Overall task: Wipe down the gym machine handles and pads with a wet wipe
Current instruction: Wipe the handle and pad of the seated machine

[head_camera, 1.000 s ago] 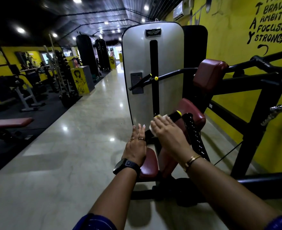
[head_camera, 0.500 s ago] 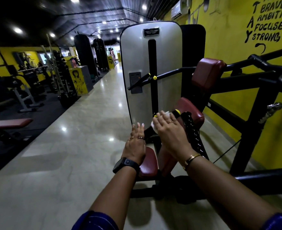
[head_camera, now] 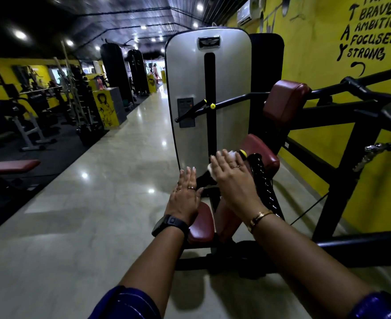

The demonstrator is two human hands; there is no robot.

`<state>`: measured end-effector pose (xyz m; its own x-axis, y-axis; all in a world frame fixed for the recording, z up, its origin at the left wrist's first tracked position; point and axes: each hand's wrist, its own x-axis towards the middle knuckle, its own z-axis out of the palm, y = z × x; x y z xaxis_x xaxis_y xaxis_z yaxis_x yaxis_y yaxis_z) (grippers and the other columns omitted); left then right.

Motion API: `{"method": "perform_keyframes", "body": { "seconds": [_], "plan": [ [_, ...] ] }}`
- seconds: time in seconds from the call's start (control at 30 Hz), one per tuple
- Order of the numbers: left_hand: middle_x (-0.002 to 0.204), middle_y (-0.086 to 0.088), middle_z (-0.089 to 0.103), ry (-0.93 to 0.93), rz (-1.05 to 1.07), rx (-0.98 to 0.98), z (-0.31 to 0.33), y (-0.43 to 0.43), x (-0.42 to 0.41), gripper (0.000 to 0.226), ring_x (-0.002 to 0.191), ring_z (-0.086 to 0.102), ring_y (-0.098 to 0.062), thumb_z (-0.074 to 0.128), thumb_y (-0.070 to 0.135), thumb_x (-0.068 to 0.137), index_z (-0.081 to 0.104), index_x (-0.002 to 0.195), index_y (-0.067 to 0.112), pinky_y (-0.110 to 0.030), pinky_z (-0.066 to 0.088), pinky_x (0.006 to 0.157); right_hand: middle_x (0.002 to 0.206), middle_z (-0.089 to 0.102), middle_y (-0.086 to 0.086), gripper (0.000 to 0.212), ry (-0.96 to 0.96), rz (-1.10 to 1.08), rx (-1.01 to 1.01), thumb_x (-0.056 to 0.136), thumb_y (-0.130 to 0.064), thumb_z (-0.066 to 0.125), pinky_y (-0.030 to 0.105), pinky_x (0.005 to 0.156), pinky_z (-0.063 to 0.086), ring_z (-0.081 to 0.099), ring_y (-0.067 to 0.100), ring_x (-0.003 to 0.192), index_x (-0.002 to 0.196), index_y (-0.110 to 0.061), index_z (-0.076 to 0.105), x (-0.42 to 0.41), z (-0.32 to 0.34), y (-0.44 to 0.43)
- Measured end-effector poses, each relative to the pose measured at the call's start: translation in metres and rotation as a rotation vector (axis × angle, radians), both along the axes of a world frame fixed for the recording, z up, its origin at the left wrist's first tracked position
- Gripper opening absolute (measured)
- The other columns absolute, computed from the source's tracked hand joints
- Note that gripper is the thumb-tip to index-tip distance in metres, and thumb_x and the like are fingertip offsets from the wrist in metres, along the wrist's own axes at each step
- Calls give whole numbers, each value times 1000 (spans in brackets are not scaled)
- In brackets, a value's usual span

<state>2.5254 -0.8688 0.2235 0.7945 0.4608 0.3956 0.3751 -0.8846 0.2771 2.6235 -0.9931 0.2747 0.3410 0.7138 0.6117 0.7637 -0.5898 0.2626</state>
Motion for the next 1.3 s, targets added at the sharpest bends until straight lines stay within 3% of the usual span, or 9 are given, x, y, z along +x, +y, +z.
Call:
{"method": "perform_keyframes", "body": {
  "seconds": [0.13,0.3,0.47,0.63,0.8,0.93,1.07,1.2,1.3],
  "plan": [
    [164,-4,-4,22,15,31,-2,1,0,68,140,-21,-9,14,49,100,-3,155,13,-32,12,120,131,56,25,53,-4,-93,102,85,-14,31,42,116,7,52,38,125,126,4,58,3,-7,-7],
    [164,-1,-3,22,-9,-22,0,0,-1,63,145,-16,-10,32,32,104,-2,155,16,-37,17,121,122,65,17,54,-73,104,-30,80,-13,29,41,108,37,61,29,115,117,-2,67,-21,-12,-1],
    [164,-1,-6,9,-7,-3,3,-5,-4,76,149,-13,-15,43,34,101,-9,153,17,-34,14,121,127,62,14,54,-31,-4,-12,81,-17,29,41,114,4,58,26,121,119,-5,66,-2,-4,-1],
    [164,-1,-9,27,6,-6,4,-9,-6,79,150,-11,-17,42,44,100,-8,154,16,-34,12,122,134,53,27,56,-68,-103,74,85,-16,28,46,115,9,49,38,128,129,5,54,-8,-13,-7],
    [155,1,-27,117,12,74,8,-12,-10,86,139,-29,-13,43,41,99,-22,148,13,-31,4,122,134,56,20,53,-154,95,-105,88,-19,30,45,114,29,50,32,128,131,0,56,-26,-25,4],
    [156,0,-25,114,14,64,9,-14,-10,89,141,-28,-15,45,41,98,-25,145,13,-30,-1,122,132,59,12,57,-109,70,-106,84,-17,26,45,113,27,54,25,125,128,-8,61,-14,-9,3],
    [162,-4,-16,62,11,30,7,-13,-10,92,145,-21,-15,52,39,94,-13,153,14,-33,7,122,132,57,21,56,-36,-111,21,83,-13,26,45,117,12,53,32,126,125,1,60,-1,0,-6],
    [161,-1,-18,63,6,13,7,-14,-10,93,148,-18,-17,53,39,94,-18,150,17,-33,7,123,127,57,30,55,-54,-92,45,85,-11,25,50,108,38,55,41,120,125,7,57,-22,-15,-8],
    [159,0,-23,105,6,36,9,-15,-11,89,148,-21,-19,47,39,96,-18,151,14,-32,5,122,124,62,20,54,-84,121,-35,85,-17,27,45,108,38,59,32,118,122,0,63,-34,-22,-2]
  ]
}}
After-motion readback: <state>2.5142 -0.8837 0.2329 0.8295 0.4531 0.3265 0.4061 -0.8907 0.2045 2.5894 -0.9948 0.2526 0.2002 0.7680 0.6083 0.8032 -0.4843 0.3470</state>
